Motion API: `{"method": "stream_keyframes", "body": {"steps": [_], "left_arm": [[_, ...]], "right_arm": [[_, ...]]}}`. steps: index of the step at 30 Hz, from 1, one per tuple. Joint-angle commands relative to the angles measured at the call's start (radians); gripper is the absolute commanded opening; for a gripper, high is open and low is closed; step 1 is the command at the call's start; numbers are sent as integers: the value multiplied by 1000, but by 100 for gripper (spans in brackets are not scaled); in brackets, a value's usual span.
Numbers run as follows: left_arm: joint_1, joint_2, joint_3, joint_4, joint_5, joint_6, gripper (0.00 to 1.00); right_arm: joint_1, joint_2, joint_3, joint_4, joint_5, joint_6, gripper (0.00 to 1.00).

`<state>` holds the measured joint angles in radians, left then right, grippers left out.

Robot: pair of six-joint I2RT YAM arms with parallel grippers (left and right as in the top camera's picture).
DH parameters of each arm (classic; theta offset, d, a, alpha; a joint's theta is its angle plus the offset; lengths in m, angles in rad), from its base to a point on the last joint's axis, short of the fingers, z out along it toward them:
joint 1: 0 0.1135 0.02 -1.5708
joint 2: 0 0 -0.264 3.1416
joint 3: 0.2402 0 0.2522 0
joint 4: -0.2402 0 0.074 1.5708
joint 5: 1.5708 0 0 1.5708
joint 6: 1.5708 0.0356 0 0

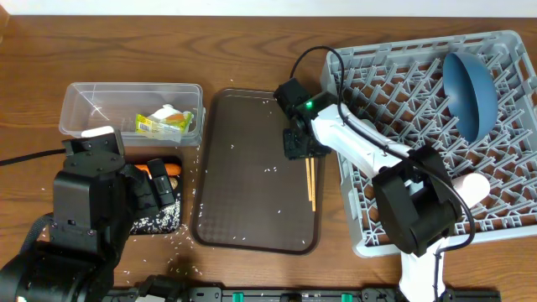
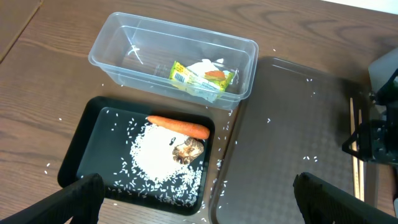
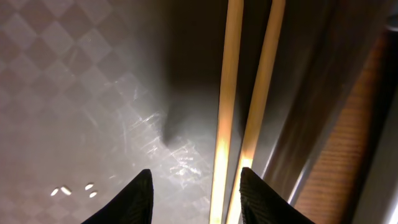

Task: Sort waste into correct bins and load items into the dishwasher rack
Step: 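Move the right gripper to the chopsticks on the brown tray, then grasp one wooden chopstick with the right gripper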

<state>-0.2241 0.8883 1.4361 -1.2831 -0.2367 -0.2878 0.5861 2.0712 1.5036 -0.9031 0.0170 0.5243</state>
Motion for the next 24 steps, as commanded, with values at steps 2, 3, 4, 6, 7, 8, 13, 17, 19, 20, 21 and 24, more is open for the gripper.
{"method": "stream_keyframes", "body": {"steps": [2,3,4,6,7,8,13,17,19,20,21,24], "left_arm": [[5,1,8,-4,-12,-5,98],[5,1,8,-4,-11,-5,98],[5,1,8,-4,-11,-5,98],[5,1,8,-3,-11,-5,98],[5,1,8,-4,-11,-5,98],[5,1,8,-3,-11,-5,98],[5,1,8,-4,-11,-5,98],[5,1,8,-4,-12,-5,98],[5,1,8,-4,-11,-5,98],[5,1,8,-4,-11,-5,98],[5,1,8,-4,-11,-5,98],[5,1,8,-3,-12,-5,98]], "right_arm": [[-7,1,-33,29,-20,45,36],[-7,1,-39,41,-26,49,34],[-6,1,-42,45,-27,57,34],[-4,2,-47,53,-26,84,30],[-4,2,-55,62,-26,105,29],[-3,2,-59,66,-26,113,28],[-4,2,-113,115,-26,137,26],[-6,1,-111,129,-52,103,25],[-2,1,-95,137,-91,-2,27],[-2,-1,-83,121,-98,-22,26],[-2,-7,-67,96,-98,-24,25],[-2,-35,-38,61,-96,-24,25]]}}
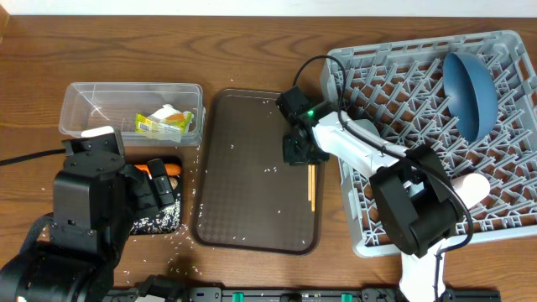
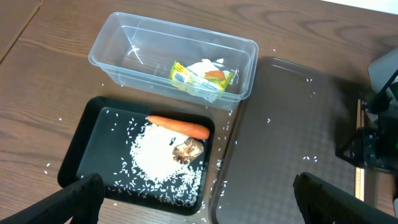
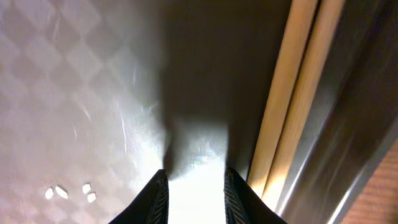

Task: Sort waste into correct bins and load items into the dishwasher rack
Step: 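Grasp one wooden chopstick with the right gripper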

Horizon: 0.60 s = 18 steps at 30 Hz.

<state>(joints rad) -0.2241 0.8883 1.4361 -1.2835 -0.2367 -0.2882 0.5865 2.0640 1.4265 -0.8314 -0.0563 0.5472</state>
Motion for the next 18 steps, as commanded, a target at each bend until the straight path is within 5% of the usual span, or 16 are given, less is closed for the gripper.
{"method": "stream_keyframes", "body": {"steps": [1,18], "left_arm": [[5,1,8,-3,-12,-5,98],[5,1,8,-3,-11,-5,98]], "right_arm": [[-2,-39,43,-10,-23,-46,26],[-12,0,37,-34,111,67,29]]}}
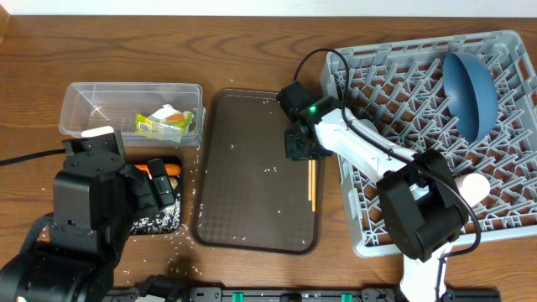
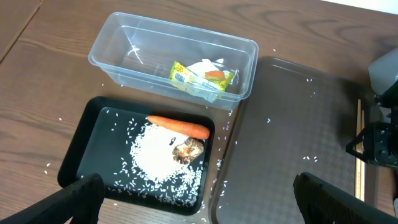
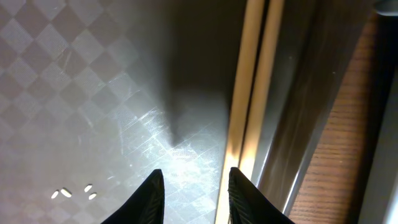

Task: Sort waste into correct bins and load items into the dishwasher rack
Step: 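Grasp one wooden chopstick with the right gripper, then carry the chopstick right and insert it upright into the rack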

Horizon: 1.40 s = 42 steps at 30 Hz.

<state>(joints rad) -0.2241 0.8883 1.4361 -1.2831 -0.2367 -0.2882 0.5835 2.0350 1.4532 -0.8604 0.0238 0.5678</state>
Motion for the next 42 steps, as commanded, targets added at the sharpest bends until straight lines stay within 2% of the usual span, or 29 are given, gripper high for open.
{"method": "stream_keyframes", "body": {"steps": [1,11,12,14,21,26,32,35,42], "left_arm": [[5,1,8,-4,-12,-5,98],[5,1,8,-4,-11,-5,98],[5,1,8,-4,-11,-5,98],[5,1,8,-4,-11,-5,98],[5,1,8,-4,-11,-5,98],[5,1,8,-4,-11,-5,98],[5,1,8,-3,-11,-5,98],[5,1,8,-4,-11,-5,98],[5,1,8,-4,-11,-5,98]], "right_arm": [[-11,36,10,-5,31,49,29],[-2,92,10,-1,-13,61,27],[-2,92,10,0,-14,61,21],[-2,89,11,2,-13,60,1],[6,-8,63,-27,-19,-71,1],[13,-193,114,-43,-40,-203,1],[-23,-401,117,-68,-38,-275,1],[-77,-480,117,-117,-10,-304,1],[-312,-612,117,-184,-11,-332,1]]}}
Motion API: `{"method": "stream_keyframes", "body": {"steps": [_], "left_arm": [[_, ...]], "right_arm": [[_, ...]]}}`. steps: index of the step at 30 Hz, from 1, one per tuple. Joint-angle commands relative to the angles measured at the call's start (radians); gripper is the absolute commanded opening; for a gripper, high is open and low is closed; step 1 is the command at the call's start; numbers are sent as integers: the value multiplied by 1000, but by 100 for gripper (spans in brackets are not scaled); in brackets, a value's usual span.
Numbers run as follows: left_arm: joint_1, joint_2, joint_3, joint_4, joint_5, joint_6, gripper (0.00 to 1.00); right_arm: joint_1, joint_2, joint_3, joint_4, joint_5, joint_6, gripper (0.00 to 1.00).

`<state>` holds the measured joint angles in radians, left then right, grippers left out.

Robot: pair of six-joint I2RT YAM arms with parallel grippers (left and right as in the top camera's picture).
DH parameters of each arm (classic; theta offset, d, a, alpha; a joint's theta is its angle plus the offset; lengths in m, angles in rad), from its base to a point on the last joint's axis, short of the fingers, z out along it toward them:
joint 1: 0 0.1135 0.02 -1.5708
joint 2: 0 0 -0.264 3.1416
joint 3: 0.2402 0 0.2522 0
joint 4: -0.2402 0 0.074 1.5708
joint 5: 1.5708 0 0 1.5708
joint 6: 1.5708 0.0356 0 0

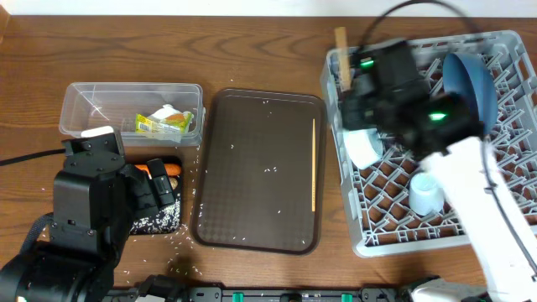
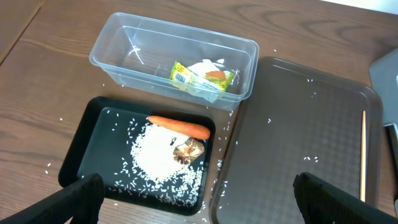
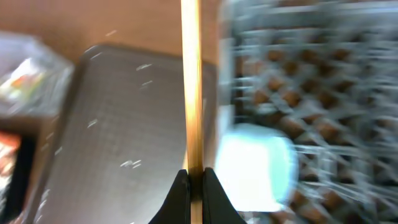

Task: Sort waste into correct bins and load items into the dishwasher rack
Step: 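Carry the chopstick right and insert it upright into the rack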

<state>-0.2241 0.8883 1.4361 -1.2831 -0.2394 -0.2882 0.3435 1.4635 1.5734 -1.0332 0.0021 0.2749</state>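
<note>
My right gripper point(image 3: 194, 182) is shut on one wooden chopstick point(image 3: 191, 87), held upright high over the seam between the brown tray point(image 1: 252, 168) and the grey dishwasher rack point(image 1: 503, 50). Its top end shows in the overhead view as the chopstick point(image 1: 341, 45). A second chopstick point(image 1: 314, 164) lies on the tray along its right edge. The rack holds a blue bowl point(image 1: 470, 77) and two white cups point(image 1: 425, 195). My left gripper point(image 2: 199, 205) hangs open above the black tray's near edge, empty.
A clear plastic bin point(image 2: 124, 43) holds a yellow-green wrapper point(image 2: 202, 76). In front of it a black tray point(image 2: 84, 158) holds a carrot point(image 2: 180, 127), a brown scrap and loose rice. Rice grains are scattered on the brown tray and the wooden table.
My right gripper was low on the tray beside the two chopsticks. Now it is raised by the rack's left edge, shut on one chopstick. The other chopstick lies alone on the tray.
My right gripper stood open low over the two chopsticks at the tray's right side. It was still down on the tray by them at both later moments, shifted slightly. Now it holds one aloft. The left arm has not moved.
</note>
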Motion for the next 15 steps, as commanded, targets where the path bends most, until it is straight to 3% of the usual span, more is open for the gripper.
{"method": "stream_keyframes", "body": {"steps": [1,6,15], "left_arm": [[5,1,8,-4,-9,-5,98],[5,1,8,-4,-9,-5,98],[5,1,8,-4,-9,-5,98]], "right_arm": [[-99,-48,-3,-18,-7,-51,1],[-156,-49,-5,-62,-60,-155,1],[-159,-22,-6,-121,-3,-159,1]]}}
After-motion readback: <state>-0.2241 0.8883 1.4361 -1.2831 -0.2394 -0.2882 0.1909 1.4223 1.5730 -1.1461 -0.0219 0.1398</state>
